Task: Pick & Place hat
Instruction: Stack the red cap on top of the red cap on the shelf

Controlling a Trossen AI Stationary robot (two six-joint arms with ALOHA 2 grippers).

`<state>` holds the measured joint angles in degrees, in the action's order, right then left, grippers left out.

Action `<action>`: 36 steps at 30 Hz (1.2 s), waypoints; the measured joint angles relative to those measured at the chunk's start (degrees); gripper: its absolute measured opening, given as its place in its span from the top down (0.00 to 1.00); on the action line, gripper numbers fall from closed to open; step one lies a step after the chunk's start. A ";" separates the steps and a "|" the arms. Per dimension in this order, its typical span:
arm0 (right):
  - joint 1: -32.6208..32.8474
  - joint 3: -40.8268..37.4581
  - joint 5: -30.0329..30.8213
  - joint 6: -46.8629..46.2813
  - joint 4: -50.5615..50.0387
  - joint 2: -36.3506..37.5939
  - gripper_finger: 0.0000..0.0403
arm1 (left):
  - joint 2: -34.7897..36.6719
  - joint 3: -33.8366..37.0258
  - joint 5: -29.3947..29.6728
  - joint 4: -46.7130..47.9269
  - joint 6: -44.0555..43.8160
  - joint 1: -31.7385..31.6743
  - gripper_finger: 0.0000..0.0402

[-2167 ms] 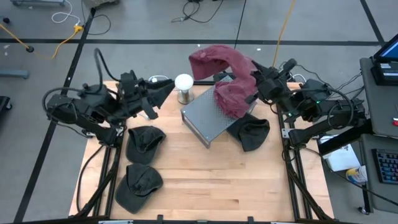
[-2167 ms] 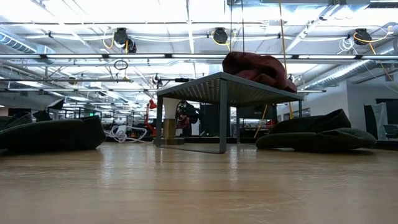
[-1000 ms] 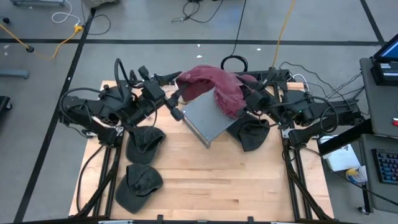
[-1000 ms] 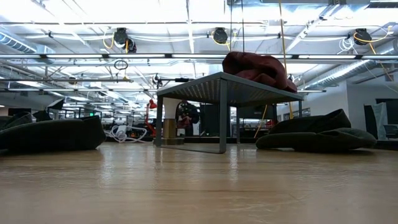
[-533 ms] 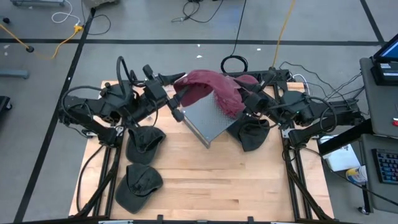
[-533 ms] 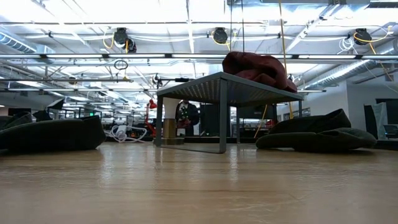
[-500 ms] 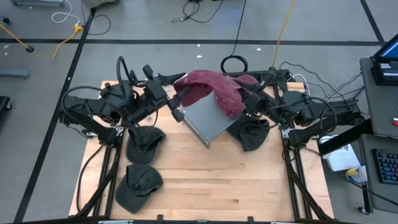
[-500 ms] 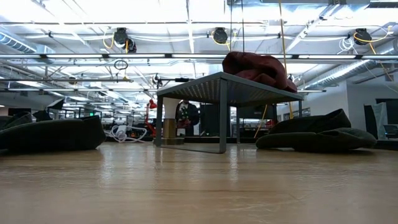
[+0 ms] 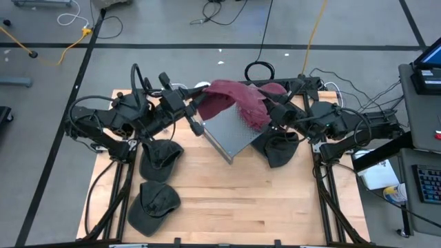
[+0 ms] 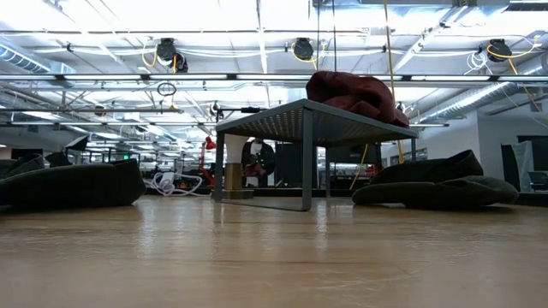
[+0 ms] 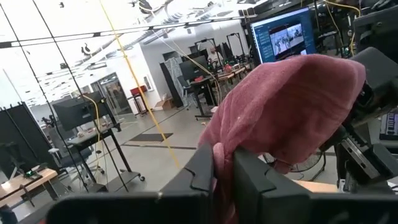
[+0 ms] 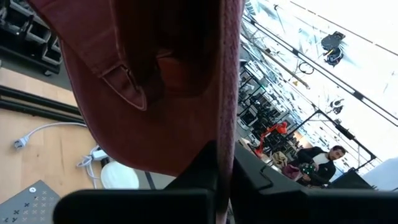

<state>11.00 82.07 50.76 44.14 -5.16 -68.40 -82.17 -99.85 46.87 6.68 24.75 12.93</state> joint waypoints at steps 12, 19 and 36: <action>5.14 -0.29 -0.01 -26.05 -2.98 0.55 0.68 | -0.02 0.00 -1.81 -2.86 11.42 -0.80 0.94; 11.31 -0.31 -0.07 -49.12 -9.63 0.63 0.49 | -0.02 0.00 -5.63 -3.12 19.80 -1.79 0.94; 19.92 -0.31 -12.79 -71.11 -19.07 0.63 0.37 | -0.02 0.00 -12.63 -1.61 34.71 -2.43 0.94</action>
<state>30.93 81.76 37.98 -26.97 -24.24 -67.77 -82.19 -99.85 34.24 5.06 59.46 10.50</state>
